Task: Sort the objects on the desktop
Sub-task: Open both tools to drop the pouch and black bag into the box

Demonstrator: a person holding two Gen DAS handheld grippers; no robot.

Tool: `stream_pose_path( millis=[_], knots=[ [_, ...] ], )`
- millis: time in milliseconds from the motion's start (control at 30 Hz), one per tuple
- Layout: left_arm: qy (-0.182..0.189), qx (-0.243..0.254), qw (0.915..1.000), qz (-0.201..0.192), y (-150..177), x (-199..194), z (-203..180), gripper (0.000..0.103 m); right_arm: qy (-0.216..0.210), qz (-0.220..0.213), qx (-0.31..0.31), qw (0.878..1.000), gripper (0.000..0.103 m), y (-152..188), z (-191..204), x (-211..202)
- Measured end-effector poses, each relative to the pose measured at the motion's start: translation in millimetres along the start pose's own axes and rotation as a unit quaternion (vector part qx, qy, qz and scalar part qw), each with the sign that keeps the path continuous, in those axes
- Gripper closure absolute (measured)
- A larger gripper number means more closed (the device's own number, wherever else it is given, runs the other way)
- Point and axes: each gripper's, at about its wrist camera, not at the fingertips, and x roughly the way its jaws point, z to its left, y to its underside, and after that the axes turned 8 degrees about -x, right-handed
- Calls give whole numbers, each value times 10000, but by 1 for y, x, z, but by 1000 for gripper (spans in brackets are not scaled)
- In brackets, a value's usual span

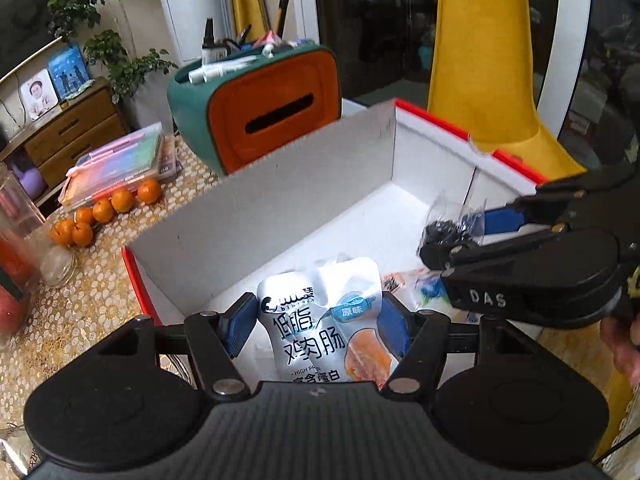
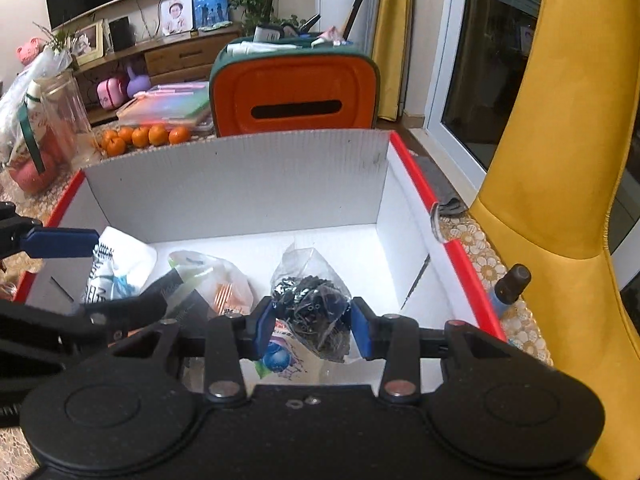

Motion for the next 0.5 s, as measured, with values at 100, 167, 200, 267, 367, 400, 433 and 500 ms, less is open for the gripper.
stream_pose_path(
  millis=[100,167,200,267,367,400,433,500],
  knots=[
    [31,-34,9999,103,2,5,1,37,-14,64,-31,10000,63,1,0,3],
    [55,-16,9998,188,3,9,1,37,-7,69,-14,10000,63,2,-1,3],
    [63,7,9997,221,4,10,0,37,-3,69,-9,10000,62,3,-1,3],
    [25,48,9997,253,7,12,0,37,19,38,11,10000,59,4,-1,2],
    [-19,58,9996,275,10,14,0,37,26,-4,48,10000,56,4,-3,0],
    [-36,61,9996,270,11,14,0,37,40,-22,55,10000,53,4,-3,-1],
    [-42,58,9996,274,11,14,1,37,59,-48,54,10000,51,5,-3,-2],
    [-1,10,9996,274,12,13,4,36,88,-129,54,9999,40,6,-3,-6]
  ],
)
